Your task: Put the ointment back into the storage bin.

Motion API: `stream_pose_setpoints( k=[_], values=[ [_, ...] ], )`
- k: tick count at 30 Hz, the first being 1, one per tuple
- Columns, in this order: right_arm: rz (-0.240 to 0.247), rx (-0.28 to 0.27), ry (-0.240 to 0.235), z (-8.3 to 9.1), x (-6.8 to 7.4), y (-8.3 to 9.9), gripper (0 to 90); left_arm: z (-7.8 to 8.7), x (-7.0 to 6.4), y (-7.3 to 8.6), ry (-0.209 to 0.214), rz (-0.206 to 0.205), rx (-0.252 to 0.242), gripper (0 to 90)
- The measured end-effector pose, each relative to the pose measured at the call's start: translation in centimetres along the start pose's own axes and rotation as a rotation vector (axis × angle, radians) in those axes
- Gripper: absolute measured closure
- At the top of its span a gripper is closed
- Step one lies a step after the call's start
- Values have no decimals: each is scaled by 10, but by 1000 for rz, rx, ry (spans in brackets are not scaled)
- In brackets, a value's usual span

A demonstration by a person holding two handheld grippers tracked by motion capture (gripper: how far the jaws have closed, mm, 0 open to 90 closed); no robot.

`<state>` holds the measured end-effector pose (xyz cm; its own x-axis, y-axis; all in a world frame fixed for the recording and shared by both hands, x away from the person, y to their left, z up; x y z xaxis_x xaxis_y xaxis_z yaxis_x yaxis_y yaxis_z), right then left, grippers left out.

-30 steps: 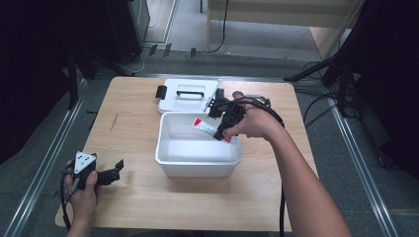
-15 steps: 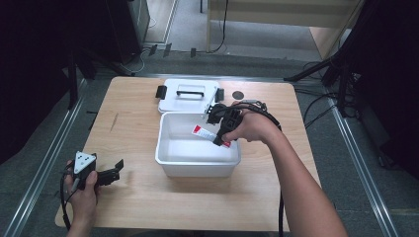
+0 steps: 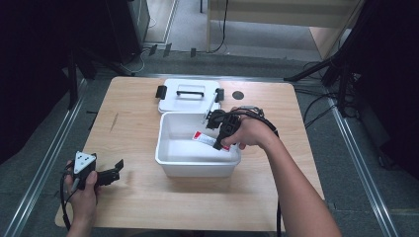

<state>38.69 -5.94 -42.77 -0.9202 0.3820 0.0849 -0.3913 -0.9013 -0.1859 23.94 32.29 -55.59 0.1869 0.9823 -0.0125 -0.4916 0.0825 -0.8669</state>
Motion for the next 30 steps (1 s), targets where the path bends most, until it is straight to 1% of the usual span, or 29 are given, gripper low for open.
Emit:
stream_pose_setpoints(
  k=[5,15,16,20,21,23,24,26,30],
  values=[
    [1,5,-4,-5,0,0,716,0,0,0,0,0,0,0],
    [2,44,4,-16,2,-1,715,0,0,0,-2,-2,1,0],
    [4,55,5,-17,3,-2,715,0,0,0,-2,-3,2,0],
    [4,59,1,-20,4,-2,715,0,0,0,1,-5,0,0],
    [-5,62,2,-21,4,-2,715,0,0,0,2,-4,-1,0],
    [-4,64,0,-22,4,-3,715,0,-1,0,0,-6,0,0],
    [-16,69,-2,-23,4,-3,715,0,-1,0,0,-6,0,0],
    [-12,69,-7,-26,4,-4,714,0,-1,0,2,-4,-1,0],
    [-19,89,-10,-31,6,-4,713,0,-1,0,2,-5,-1,0]
  ],
)
Point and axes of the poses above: each handheld gripper's, and its own axes: z roughly backward along the jaws, y roughly out of its underside, x roughly to its left, the point moved 1 cm from there along -z, roughly forward along the jaws, and after that the axes turned 4 degrees about -z, right-handed, at the moved point
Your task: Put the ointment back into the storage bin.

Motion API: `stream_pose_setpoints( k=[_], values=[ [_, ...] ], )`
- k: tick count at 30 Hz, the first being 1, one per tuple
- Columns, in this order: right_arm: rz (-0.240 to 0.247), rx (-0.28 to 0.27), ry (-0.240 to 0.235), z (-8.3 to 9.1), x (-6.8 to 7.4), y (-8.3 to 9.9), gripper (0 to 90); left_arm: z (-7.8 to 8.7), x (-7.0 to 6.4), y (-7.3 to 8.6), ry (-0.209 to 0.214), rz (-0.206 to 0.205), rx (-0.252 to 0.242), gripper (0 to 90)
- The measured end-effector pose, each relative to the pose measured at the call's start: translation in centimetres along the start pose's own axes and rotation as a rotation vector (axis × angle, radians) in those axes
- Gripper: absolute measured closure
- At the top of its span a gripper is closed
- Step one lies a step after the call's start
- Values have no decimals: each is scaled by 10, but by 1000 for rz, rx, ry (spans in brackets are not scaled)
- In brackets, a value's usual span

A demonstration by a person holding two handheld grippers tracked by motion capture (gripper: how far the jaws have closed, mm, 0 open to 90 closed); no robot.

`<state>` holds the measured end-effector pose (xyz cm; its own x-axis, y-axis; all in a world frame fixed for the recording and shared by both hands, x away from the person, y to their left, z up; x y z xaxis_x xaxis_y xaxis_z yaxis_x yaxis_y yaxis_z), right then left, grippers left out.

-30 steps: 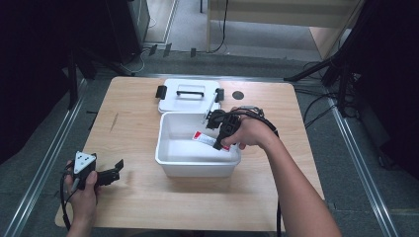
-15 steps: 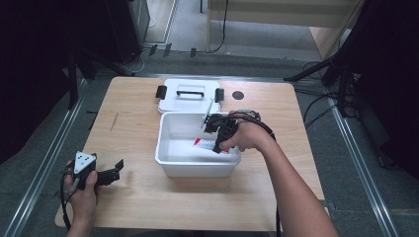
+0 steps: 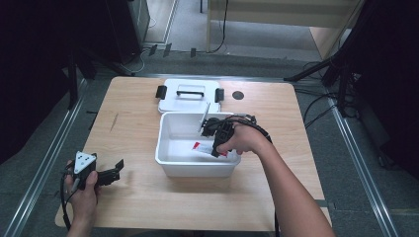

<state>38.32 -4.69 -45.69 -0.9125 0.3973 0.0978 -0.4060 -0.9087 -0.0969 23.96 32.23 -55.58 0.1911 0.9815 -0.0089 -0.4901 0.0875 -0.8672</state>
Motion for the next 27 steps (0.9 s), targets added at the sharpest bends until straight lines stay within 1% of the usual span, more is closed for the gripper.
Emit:
stream_pose_setpoints(
  k=[5,6,7,10,12,14,17,19,20,21,23,24,26,27],
  values=[
    [5,12,9,-3,0,0,710,0,0,0,0,1,-1,0],
    [9,17,23,-5,0,0,700,0,0,0,0,2,-1,0],
    [9,17,23,-5,0,0,700,0,0,0,0,2,-1,0],
    [-15,9,77,-3,-2,-1,714,0,0,0,0,2,-1,0],
    [-19,8,83,-3,-2,-1,724,0,0,0,0,2,-2,0],
    [-21,-1,77,-2,-2,-1,722,0,0,0,1,2,-2,0],
    [-15,-16,64,-2,-1,-1,682,0,0,0,2,3,-1,0],
    [-16,-21,64,-1,-1,-1,629,0,0,0,3,4,-1,0],
    [-16,-21,64,-1,-1,-1,629,0,0,0,3,4,-1,0],
    [-22,-23,70,0,-1,-1,584,0,0,0,2,3,-3,0],
    [-27,-27,73,1,-1,-1,567,0,0,0,3,3,-4,0],
    [-36,-43,73,5,0,-1,522,0,0,0,3,5,-4,0],
    [-47,-65,67,10,-1,0,476,0,0,0,3,3,-5,0],
    [-47,-65,67,10,-1,0,476,0,0,0,4,4,-5,0]
  ],
)
Point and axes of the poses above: each handheld gripper's, and its own axes: z roughly backward along the jaws, y roughly out of its underside, x roughly to its left, the point moved 1 cm from there along -z, roughly forward along the jaws, and after that the axes turned 4 degrees about -z, right-handed, at the moved point
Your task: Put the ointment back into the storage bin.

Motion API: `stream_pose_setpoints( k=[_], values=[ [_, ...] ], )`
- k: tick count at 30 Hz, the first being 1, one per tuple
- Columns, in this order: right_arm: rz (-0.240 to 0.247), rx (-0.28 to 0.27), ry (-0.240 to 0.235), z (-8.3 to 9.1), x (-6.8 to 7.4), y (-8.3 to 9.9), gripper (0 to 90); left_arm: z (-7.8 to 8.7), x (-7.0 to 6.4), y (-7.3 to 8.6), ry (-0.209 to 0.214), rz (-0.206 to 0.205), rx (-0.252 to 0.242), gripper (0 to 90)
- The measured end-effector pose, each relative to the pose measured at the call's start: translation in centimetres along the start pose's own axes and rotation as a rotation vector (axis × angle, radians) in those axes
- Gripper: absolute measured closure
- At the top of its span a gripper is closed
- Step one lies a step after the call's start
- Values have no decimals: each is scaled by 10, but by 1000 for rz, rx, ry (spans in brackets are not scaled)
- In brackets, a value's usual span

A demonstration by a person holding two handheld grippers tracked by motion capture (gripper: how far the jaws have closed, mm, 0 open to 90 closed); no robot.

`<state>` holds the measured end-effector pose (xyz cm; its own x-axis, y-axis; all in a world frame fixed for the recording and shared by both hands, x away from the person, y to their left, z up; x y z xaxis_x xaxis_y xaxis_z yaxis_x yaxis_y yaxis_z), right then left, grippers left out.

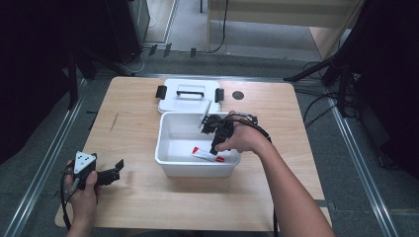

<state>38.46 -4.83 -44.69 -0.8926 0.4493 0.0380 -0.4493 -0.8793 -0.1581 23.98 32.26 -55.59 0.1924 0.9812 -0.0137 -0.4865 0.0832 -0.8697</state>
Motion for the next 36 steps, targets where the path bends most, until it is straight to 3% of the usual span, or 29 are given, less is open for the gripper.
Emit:
stream_pose_setpoints(
  k=[11,13,16,19,20,21,24,28,30,34,36],
  values=[
    [-87,-94,43,32,-5,9,107,0,0,0,2,4,3,0],
    [-97,-141,42,45,-5,13,16,0,0,0,2,4,2,0],
    [-122,-184,43,55,-6,16,0,0,0,0,2,5,0,0],
    [-154,-256,92,68,-10,25,0,0,0,0,0,7,1,0],
    [-154,-256,92,68,-10,25,0,0,0,0,0,6,-1,0],
    [-181,-302,123,74,-13,31,0,0,1,0,0,7,1,0],
    [-202,-352,146,80,-16,38,0,0,1,0,1,7,-1,0],
    [-265,-478,203,89,-26,64,0,0,1,0,2,7,-1,0],
    [-287,-493,207,89,-28,71,0,0,1,0,2,10,-1,0],
    [-363,-576,243,87,-38,102,0,0,1,0,1,10,1,0],
    [-372,-595,248,87,-40,107,0,0,1,0,0,10,1,0]
  ],
)
Point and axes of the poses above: each handheld gripper's, and its own axes: z roughly backward along the jaws, y roughly out of its underside, x roughly to its left, the point moved 1 cm from there along -z, roughly forward along the jaws, and after that the axes turned 4 degrees about -z, right-handed, at the moved point
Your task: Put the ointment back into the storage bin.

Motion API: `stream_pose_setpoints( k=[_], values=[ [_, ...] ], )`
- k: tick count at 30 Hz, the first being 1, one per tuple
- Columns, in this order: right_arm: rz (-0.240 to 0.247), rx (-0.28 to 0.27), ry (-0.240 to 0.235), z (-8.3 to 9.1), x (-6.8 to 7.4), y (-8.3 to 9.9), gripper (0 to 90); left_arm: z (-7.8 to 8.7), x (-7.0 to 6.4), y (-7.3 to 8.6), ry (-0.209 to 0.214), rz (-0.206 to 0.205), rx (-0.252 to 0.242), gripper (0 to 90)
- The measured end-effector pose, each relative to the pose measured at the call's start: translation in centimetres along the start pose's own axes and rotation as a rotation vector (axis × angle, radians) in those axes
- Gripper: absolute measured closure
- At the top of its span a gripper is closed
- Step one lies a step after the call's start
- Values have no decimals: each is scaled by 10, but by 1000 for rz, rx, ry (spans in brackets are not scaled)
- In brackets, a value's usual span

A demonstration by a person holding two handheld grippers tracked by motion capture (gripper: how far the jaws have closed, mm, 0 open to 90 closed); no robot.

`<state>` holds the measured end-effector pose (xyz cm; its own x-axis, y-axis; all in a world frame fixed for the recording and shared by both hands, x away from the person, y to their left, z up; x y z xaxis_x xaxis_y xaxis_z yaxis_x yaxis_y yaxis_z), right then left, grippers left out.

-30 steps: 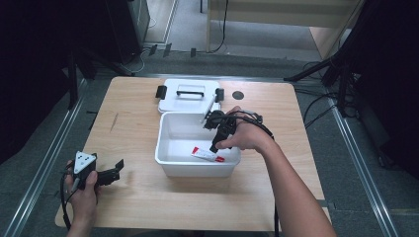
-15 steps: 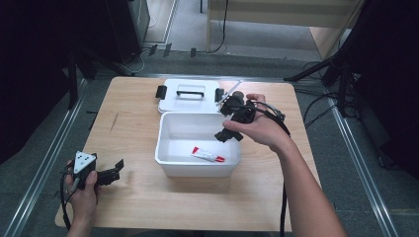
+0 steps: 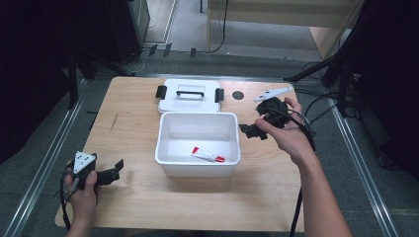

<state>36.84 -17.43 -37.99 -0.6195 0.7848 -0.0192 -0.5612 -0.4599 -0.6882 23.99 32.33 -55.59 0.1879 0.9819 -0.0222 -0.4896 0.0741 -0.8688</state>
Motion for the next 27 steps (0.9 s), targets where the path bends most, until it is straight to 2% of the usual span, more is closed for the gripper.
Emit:
stream_pose_setpoints(
  k=[5,6,9,10,11,12,14,20,27],
  values=[
    [-68,-85,64,10,-19,31,0,0,0,0,-1,-3,1,0],
    [-68,-85,64,10,-19,31,0,0,0,0,-1,-4,-1,0],
    [-108,-125,87,12,-28,49,0,0,0,0,-2,-2,-3,0],
    [-138,-151,100,13,-34,62,0,0,0,0,-2,-1,-3,0],
    [-138,-151,100,13,-34,62,0,0,0,0,-2,0,-2,0],
    [-156,-170,113,12,-38,74,0,0,0,0,-2,0,-2,0],
    [-162,-176,117,12,-40,78,0,0,0,0,-2,0,-3,0],
    [-198,-210,149,6,-45,116,0,0,0,0,-3,-3,-3,0],
    [-289,-239,188,-2,-54,165,0,1,0,0,-3,1,-5,0]
  ],
)
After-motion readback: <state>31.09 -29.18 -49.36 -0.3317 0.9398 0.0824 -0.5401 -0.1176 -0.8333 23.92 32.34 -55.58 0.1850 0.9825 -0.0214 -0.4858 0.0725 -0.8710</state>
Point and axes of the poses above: each handheld gripper's, and its own axes: z roughly backward along the jaws, y roughly out of its underside, x roughly to its left, the point moved 1 cm from there along -z, roughly forward along the jaws, and after that the axes turned 4 degrees about -z, right-handed, at the moved point
